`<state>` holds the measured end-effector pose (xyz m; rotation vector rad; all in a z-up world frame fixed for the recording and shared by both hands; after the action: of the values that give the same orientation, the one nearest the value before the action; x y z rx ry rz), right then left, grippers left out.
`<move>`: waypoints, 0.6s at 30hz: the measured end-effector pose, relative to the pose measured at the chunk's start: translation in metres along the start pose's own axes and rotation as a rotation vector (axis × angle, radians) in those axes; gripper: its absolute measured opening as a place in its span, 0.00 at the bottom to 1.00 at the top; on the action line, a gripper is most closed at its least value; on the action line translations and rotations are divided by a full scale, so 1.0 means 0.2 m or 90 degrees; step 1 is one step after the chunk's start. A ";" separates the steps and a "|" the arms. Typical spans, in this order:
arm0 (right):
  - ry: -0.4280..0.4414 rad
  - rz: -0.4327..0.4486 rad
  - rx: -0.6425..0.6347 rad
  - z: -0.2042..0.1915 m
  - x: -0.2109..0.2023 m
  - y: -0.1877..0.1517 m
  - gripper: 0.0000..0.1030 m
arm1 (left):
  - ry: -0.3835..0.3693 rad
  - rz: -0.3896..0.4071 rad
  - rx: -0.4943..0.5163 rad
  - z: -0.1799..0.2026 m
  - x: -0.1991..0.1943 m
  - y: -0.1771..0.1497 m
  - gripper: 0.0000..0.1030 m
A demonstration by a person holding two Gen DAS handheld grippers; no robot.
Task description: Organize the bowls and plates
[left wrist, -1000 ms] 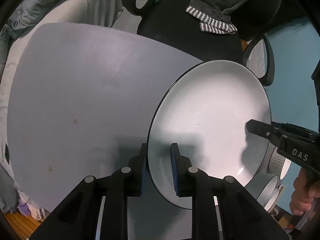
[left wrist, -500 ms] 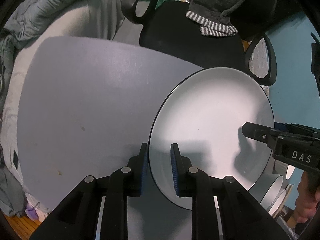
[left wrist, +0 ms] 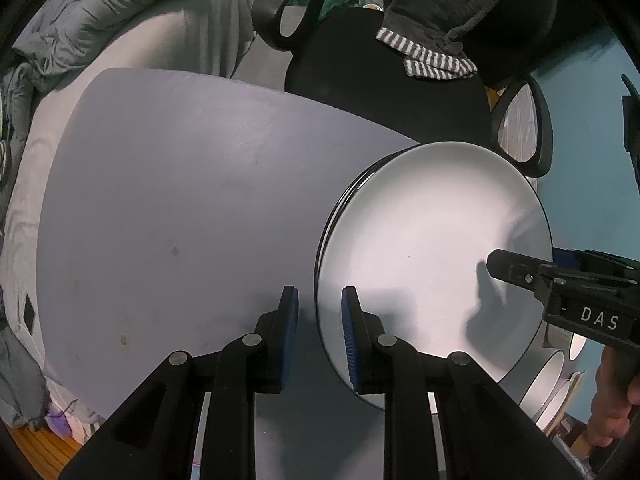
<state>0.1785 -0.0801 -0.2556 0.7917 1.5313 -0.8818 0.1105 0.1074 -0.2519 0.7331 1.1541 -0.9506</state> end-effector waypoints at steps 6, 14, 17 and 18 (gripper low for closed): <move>-0.039 0.014 -0.002 0.00 -0.02 0.00 0.61 | -0.003 0.001 0.002 -0.03 -0.02 -0.01 0.20; -0.083 0.049 -0.027 -0.04 -0.07 -0.04 0.60 | 0.014 0.030 0.022 -0.02 -0.11 -0.05 0.31; -0.104 0.074 -0.043 -0.06 -0.11 -0.07 0.61 | 0.027 0.049 0.049 0.00 -0.16 -0.07 0.39; -0.110 0.086 -0.046 -0.06 -0.12 -0.08 0.61 | 0.036 0.056 0.063 0.02 -0.18 -0.09 0.41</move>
<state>0.1615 -0.0772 -0.2282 0.7374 1.3350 -0.7706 0.0916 0.1055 -0.2161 0.8875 1.1210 -0.9230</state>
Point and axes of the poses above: each gripper's, at about its wrist camera, not at the fingertips, and x roughly the way its jaws point, z to its right, y to its top, the point moved 1 cm from there along x, roughly the way its jaws point, and after that the axes turned 7 degrees about -y, right-handed, at the moved point
